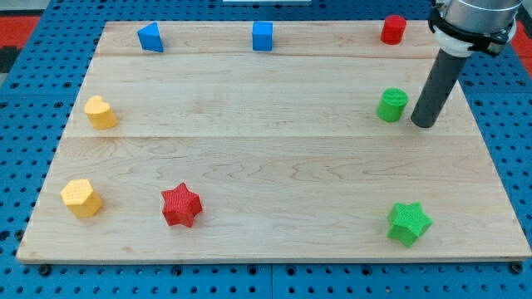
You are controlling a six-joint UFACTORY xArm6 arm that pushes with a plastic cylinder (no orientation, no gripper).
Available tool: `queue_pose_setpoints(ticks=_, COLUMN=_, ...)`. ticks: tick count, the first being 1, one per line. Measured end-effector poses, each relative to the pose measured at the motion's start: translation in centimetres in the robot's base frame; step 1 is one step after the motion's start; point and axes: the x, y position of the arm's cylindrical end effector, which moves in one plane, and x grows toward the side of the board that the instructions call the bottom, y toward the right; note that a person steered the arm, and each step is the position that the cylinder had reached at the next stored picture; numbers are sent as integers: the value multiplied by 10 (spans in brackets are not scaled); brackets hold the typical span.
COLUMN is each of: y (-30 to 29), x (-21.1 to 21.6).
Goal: Move the green circle diagonal to the red circle
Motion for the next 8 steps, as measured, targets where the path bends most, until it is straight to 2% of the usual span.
queue_pose_setpoints(ticks=1, y=20, x=-8)
queue_pose_setpoints(ticks=2, y=13, x=-24)
queue_pose_setpoints(ticks=4, y=-78, x=-31)
queue_pose_setpoints(ticks=5, y=-75, x=-33)
queue_pose_setpoints(ticks=6, y=-46, x=15)
queue_pose_setpoints(ticks=7, y=57, x=95)
queue_pose_setpoints(ticks=8, y=108, x=170)
